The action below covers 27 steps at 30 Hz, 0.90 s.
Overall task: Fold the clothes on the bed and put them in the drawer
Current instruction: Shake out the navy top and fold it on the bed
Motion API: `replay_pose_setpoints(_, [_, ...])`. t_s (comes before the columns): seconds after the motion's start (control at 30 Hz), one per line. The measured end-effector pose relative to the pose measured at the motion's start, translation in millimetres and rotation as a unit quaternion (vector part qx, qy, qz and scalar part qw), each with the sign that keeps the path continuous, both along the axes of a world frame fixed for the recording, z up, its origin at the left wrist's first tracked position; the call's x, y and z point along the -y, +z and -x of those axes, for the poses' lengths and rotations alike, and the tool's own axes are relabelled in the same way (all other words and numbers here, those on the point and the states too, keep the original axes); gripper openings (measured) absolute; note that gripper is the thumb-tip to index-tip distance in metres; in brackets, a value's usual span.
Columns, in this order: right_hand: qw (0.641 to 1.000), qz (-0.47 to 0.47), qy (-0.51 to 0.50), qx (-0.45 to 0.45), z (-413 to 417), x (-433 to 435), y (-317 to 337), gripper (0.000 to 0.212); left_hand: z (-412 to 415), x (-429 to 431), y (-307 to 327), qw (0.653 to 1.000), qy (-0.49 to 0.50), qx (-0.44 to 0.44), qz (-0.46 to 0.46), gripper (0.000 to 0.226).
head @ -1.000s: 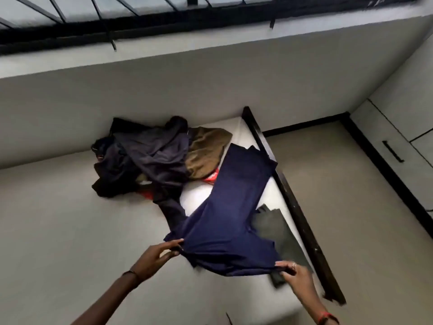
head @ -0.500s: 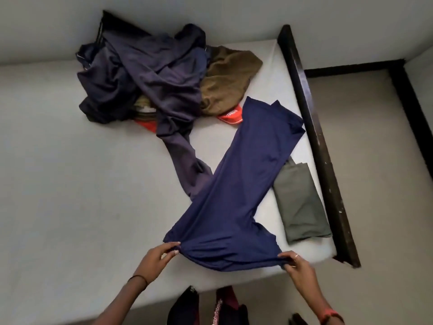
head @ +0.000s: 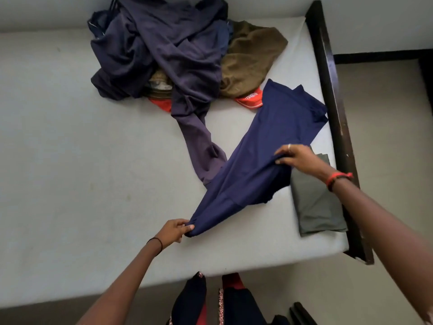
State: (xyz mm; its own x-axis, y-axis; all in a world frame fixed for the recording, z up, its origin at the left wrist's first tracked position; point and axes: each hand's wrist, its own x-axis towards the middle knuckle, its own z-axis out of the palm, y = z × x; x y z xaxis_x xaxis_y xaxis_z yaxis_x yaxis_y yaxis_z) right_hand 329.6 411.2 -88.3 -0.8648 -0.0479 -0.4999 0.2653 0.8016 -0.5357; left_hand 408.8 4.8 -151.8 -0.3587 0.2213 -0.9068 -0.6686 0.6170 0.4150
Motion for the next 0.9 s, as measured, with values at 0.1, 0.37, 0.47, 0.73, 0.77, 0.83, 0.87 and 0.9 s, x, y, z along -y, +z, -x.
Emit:
replay_pose_setpoints(0.1, [0.999, -0.023, 0.036, 0.024, 48.0, 17.3, -13.2, 0.023, 2.0, 4.0, 0.5, 1.000, 0.008, 0.001, 0.005, 0.014])
replay_pose_setpoints(0.37, [0.993, -0.089, -0.064, -0.046, 65.9, 75.7, -46.9, 0.032, 11.1, 13.5, 14.5, 0.996, 0.038, -0.078, 0.034, 0.022])
replay_pose_setpoints(0.47, [0.984, -0.016, -0.106, -0.145, 15.1, 121.3, -34.1, 0.038, 18.5, 12.1, 31.2, 0.991, 0.087, -0.101, 0.013, 0.017])
replay_pose_setpoints(0.73, [0.984, -0.040, 0.109, -0.137, -109.7, 240.5, -36.9, 0.111, 49.8, -7.9, 76.5, 0.990, -0.010, -0.128, -0.055, 0.010])
replay_pose_setpoints(0.77, [0.985, -0.042, 0.084, -0.142, -111.0, 247.4, -39.5, 0.105, 53.5, -11.2, 80.2, 0.989, -0.026, -0.128, -0.065, 0.010])
replay_pose_setpoints(0.83, [0.989, -0.015, 0.012, -0.146, -111.2, 256.5, -42.3, 0.092, 60.6, -16.6, 84.9, 0.988, -0.054, -0.125, -0.072, 0.010])
replay_pose_setpoints(0.87, [0.990, 0.007, -0.019, -0.142, -111.6, 259.9, -41.1, 0.089, 63.9, -18.3, 86.8, 0.988, -0.066, -0.120, -0.071, 0.011])
replay_pose_setpoints(0.9, [0.989, 0.032, -0.044, -0.137, -113.2, 262.1, -39.9, 0.087, 67.7, -19.8, 88.8, 0.988, -0.082, -0.111, -0.069, 0.012])
